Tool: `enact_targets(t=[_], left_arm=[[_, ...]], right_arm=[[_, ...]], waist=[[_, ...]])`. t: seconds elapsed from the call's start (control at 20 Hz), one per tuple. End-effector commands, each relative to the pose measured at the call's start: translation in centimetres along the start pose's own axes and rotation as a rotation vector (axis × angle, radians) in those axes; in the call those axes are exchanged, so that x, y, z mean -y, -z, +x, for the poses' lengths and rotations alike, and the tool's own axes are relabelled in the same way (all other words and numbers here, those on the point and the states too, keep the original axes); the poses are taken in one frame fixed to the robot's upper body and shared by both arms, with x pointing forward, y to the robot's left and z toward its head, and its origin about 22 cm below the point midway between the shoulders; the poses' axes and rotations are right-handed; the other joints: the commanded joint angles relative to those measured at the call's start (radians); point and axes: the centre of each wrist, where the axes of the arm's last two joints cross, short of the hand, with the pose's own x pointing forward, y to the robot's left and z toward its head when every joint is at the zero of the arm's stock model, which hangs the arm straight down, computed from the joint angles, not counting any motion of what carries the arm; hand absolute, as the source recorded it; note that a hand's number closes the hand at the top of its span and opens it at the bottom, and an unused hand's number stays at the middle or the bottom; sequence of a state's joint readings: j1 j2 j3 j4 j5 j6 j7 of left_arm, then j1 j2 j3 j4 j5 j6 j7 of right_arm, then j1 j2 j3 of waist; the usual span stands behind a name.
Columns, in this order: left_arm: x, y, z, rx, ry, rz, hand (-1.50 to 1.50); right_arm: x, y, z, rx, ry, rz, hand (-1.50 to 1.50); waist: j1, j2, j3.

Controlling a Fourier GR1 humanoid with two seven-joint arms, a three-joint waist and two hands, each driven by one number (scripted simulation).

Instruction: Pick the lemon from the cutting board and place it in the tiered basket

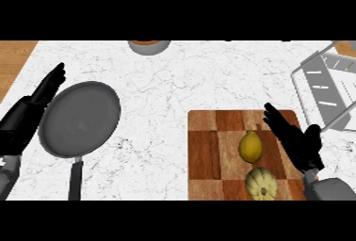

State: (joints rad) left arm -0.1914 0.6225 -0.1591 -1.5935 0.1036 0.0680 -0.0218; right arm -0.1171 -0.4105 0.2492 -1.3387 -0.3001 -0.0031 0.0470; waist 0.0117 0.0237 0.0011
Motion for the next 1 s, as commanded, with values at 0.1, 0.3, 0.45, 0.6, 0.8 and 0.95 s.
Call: enact_targets(t=[0.1,0.3,0.45,0.6,0.8,0.95], left_arm=[[2.9,-0.3,-1.6,-0.068,-0.126,0.113,0.00],[3.9,-1.0,-2.3,-0.121,-0.208,0.152,0.00],[9.6,-0.7,-1.5,-0.142,-0.328,0.181,0.00],[9.2,-0.3,-1.1,-0.124,-0.324,0.199,0.00],[12.1,0.1,-1.2,-0.128,-0.325,0.196,0.00],[11.5,-1.0,-0.5,-0.144,-0.334,0.199,0.00]], right_arm=[[5.0,-0.2,4.0,0.369,0.185,-0.085,1.50],[3.5,0.9,5.3,0.621,0.672,-0.387,1.50],[4.6,0.7,2.5,0.527,0.719,-0.163,-1.50],[6.7,-2.4,0.4,0.604,0.729,0.039,-1.50],[11.8,-6.8,-0.1,0.670,0.563,0.102,-1.50],[14.4,-9.8,1.7,0.611,0.321,0.120,-1.50]], waist=[[-0.039,-0.026,0.001],[-0.137,-0.070,0.049],[-0.038,-0.020,0.005],[-0.040,-0.025,0.003],[-0.035,-0.024,0.000],[-0.033,-0.029,-0.001]])
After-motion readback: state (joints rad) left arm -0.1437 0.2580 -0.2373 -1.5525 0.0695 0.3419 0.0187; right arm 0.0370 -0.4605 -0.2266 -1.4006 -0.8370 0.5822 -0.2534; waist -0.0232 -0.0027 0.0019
